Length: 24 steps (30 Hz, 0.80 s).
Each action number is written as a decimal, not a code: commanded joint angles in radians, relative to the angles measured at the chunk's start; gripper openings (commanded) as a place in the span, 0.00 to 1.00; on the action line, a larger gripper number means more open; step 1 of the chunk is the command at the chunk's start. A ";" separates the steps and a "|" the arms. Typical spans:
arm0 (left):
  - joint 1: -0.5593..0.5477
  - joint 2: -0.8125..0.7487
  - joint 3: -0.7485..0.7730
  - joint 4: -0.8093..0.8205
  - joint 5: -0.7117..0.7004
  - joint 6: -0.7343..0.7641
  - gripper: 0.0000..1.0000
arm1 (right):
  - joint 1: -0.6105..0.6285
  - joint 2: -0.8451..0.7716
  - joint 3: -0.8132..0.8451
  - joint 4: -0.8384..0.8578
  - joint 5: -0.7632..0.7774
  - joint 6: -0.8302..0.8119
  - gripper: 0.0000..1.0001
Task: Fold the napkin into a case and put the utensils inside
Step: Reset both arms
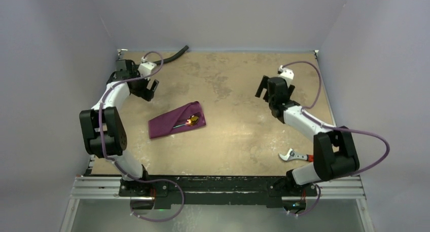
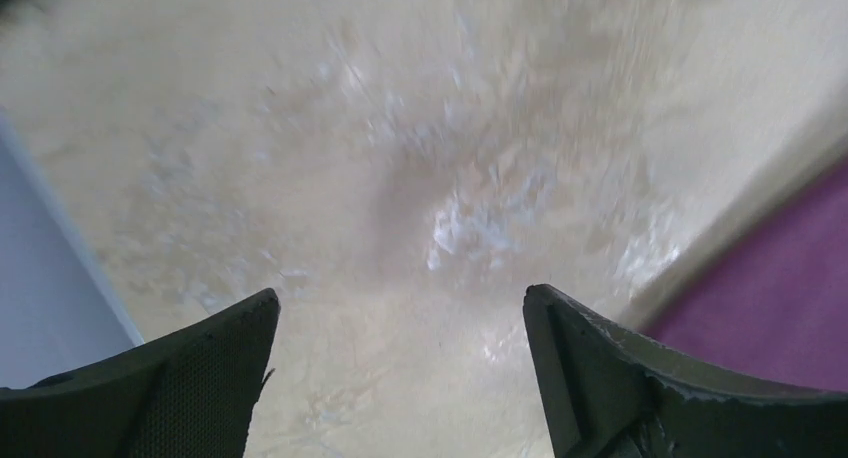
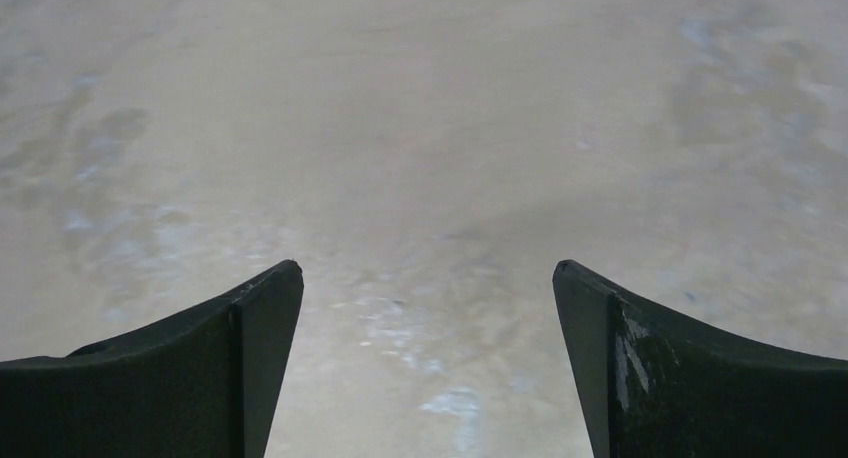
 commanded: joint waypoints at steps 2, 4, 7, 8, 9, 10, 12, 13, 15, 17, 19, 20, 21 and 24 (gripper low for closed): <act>-0.011 -0.111 -0.081 0.289 0.131 -0.266 0.93 | -0.008 -0.117 -0.209 0.341 0.333 -0.142 0.99; -0.011 -0.109 -0.136 0.358 0.189 -0.298 0.95 | -0.021 -0.116 -0.232 0.387 0.380 -0.170 0.99; -0.011 -0.123 -0.263 0.550 0.245 -0.339 0.96 | -0.063 -0.122 -0.304 0.501 0.404 -0.202 0.99; -0.015 -0.128 -0.307 0.613 0.244 -0.356 0.96 | -0.074 -0.126 -0.340 0.559 0.418 -0.214 0.99; -0.022 -0.133 -0.353 0.690 0.221 -0.395 0.97 | -0.085 -0.133 -0.381 0.640 0.416 -0.231 0.99; -0.032 -0.137 -0.396 0.753 0.206 -0.419 0.97 | -0.093 -0.142 -0.425 0.722 0.411 -0.244 0.99; -0.058 -0.137 -0.473 0.855 0.192 -0.414 0.97 | -0.102 -0.154 -0.502 0.912 0.378 -0.279 0.99; -0.066 -0.136 -0.509 0.918 0.181 -0.424 0.98 | -0.104 -0.145 -0.535 0.992 0.354 -0.310 0.99; -0.070 -0.130 -0.582 1.052 0.197 -0.457 0.98 | -0.106 -0.115 -0.569 1.096 0.349 -0.350 0.99; -0.072 -0.117 -0.653 1.216 0.213 -0.500 0.99 | -0.108 -0.084 -0.607 1.208 0.309 -0.395 0.99; -0.089 -0.099 -0.686 1.256 0.197 -0.480 0.98 | -0.108 -0.053 -0.627 1.297 0.310 -0.420 0.99; -0.089 -0.088 -0.717 1.309 0.196 -0.481 0.98 | -0.108 -0.042 -0.632 1.316 0.304 -0.413 0.99; -0.090 -0.078 -0.753 1.369 0.195 -0.479 0.99 | -0.108 -0.034 -0.638 1.337 0.289 -0.410 0.99; -0.087 -0.105 -0.829 1.487 0.175 -0.491 0.99 | -0.108 0.023 -0.665 1.477 0.275 -0.440 0.99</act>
